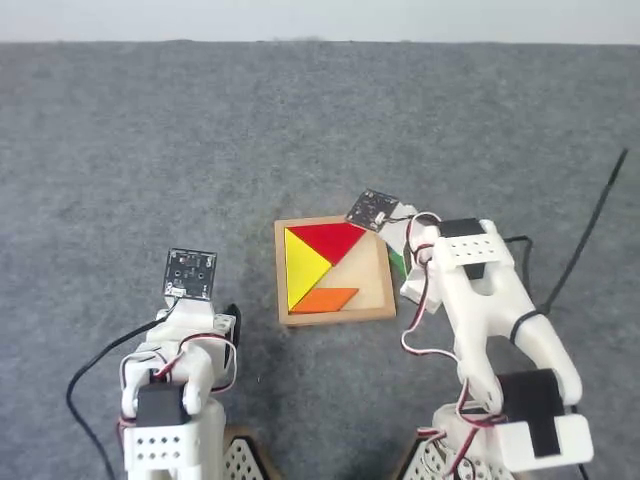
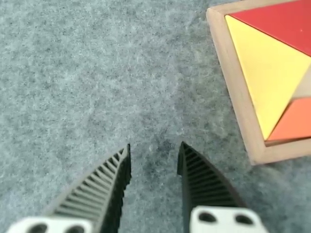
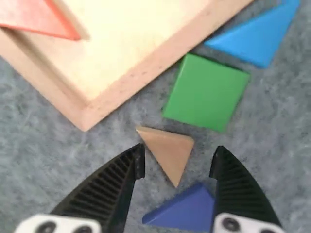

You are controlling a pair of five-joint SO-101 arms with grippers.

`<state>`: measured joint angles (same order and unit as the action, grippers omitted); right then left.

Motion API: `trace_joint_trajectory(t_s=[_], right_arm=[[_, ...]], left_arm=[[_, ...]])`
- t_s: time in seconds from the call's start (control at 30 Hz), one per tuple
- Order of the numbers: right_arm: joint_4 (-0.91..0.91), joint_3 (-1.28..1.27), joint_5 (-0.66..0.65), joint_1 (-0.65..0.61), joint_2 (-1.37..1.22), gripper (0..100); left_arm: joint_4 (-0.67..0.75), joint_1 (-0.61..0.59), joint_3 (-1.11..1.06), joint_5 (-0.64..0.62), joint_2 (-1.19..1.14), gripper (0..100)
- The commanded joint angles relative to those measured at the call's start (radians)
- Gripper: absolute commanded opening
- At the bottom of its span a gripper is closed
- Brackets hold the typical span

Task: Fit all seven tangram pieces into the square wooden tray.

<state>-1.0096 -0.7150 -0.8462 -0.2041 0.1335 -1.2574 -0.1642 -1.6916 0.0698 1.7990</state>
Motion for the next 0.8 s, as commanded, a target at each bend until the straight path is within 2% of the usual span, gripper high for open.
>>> trace_joint_trajectory(t_s=[0.0, 0.5, 0.67, 0.77], right_arm=[[0.015, 0.005, -0.018, -0.005, 0.007, 23.1], [0.064, 0.029, -0.014, -0.008, -0.119, 22.9], [0.064, 0.029, -0.014, -0.007, -0.119, 13.0], [0.064, 0.034, -0.014, -0.007, -0.119, 11.6]], left_arm=[[-0.009, 0.002, 0.008, 0.006, 0.028, 15], [-0.009, 0.002, 0.008, 0.006, 0.028, 15], [-0.009, 0.002, 0.008, 0.006, 0.028, 15], [-0.009, 0.002, 0.008, 0.006, 0.028, 15]])
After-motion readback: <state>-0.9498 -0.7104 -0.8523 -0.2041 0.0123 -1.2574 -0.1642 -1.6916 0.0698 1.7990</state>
